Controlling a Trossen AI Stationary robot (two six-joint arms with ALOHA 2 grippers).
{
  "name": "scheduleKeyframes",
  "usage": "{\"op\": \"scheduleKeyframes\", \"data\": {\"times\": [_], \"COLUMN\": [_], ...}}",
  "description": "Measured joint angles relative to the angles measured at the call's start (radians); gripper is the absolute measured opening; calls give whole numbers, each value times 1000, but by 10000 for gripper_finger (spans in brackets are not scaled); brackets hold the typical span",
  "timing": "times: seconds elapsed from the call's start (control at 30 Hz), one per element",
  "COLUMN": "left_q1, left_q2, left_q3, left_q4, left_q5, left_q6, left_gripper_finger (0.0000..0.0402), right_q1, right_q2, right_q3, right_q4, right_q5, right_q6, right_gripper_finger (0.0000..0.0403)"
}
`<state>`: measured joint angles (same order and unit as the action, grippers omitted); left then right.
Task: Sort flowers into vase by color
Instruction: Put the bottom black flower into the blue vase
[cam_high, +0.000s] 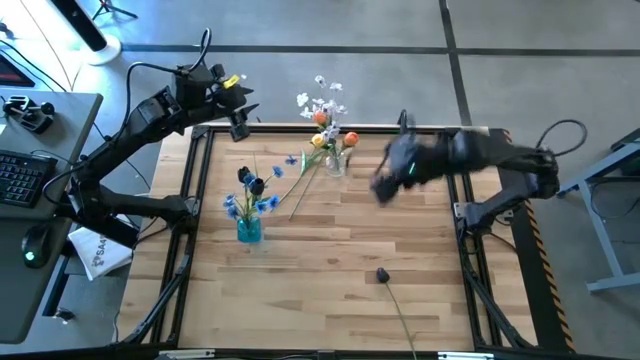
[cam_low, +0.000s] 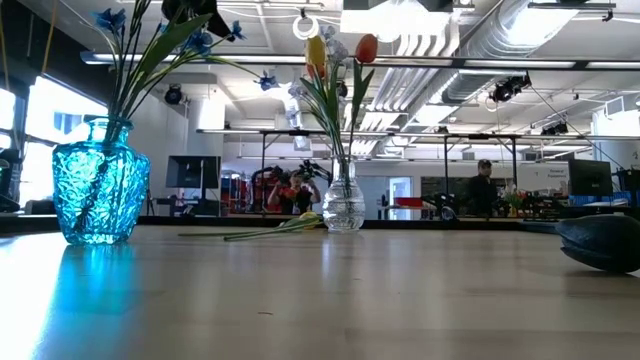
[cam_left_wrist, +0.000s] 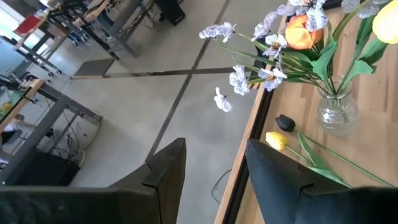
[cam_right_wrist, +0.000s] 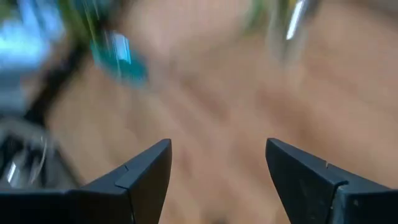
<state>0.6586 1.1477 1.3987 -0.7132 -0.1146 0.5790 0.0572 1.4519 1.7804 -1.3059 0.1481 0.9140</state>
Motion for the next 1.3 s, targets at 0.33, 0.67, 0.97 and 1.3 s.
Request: {"op": "scheduleKeyframes", "data": {"times": [0.33, 0.67, 0.97, 1.3], "left_q1": [0, 0, 0, -17], "left_q2": [0, 0, 0, -9], "left_q3": [0, 0, 0, 0], "left_q4": [-43, -45, -46, -46], "left_q5": [21, 43, 43, 30], "left_q6": [-17, -3, -1, -3], "left_gripper_finger": [158, 158, 158, 158], "right_q1": [368, 437, 434, 396], "right_q2": [17, 196, 336, 194], "right_q3": [-644, -865, -792, -786], "right_q4": [429, 779, 728, 730], "right_q5": [-401, -396, -352, -134], "right_q6": [579, 748, 727, 698], "right_gripper_finger": [250, 182, 88, 5]}}
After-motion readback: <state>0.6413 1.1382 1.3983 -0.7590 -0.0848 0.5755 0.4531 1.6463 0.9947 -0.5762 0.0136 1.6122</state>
